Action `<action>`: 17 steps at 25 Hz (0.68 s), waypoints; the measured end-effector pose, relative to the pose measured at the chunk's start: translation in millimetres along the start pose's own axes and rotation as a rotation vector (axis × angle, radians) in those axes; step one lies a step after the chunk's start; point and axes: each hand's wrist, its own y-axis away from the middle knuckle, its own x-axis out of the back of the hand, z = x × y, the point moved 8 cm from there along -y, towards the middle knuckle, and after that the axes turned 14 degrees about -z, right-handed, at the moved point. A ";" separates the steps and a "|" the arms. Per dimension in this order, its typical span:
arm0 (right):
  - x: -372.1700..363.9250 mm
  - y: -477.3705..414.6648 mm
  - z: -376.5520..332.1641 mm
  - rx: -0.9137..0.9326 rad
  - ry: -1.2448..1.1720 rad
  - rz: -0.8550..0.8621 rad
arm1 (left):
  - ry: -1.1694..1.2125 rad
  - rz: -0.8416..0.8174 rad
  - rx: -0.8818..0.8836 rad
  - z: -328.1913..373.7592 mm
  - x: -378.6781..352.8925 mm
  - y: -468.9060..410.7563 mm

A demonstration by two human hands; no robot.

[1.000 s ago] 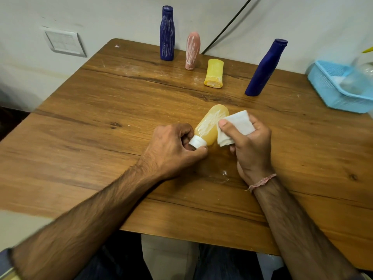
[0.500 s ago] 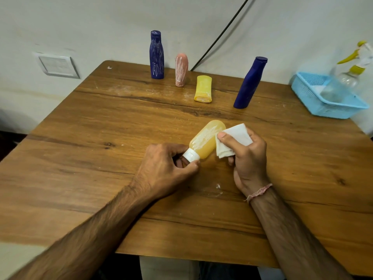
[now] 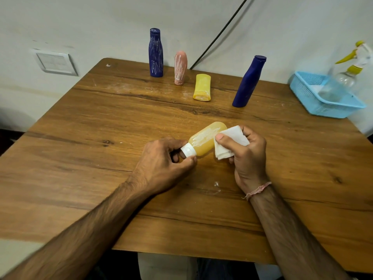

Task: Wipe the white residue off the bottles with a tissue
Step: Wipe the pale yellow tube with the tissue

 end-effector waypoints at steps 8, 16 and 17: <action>6.0 0.2 5.0 -0.022 -0.020 0.047 | -0.024 0.008 -0.011 1.7 -0.2 -0.9; 7.9 -0.7 5.8 -0.039 -0.080 0.063 | -0.059 0.027 -0.050 8.5 0.6 1.1; 9.6 -0.8 5.9 -0.034 -0.086 0.089 | -0.065 0.027 -0.049 9.2 0.4 0.9</action>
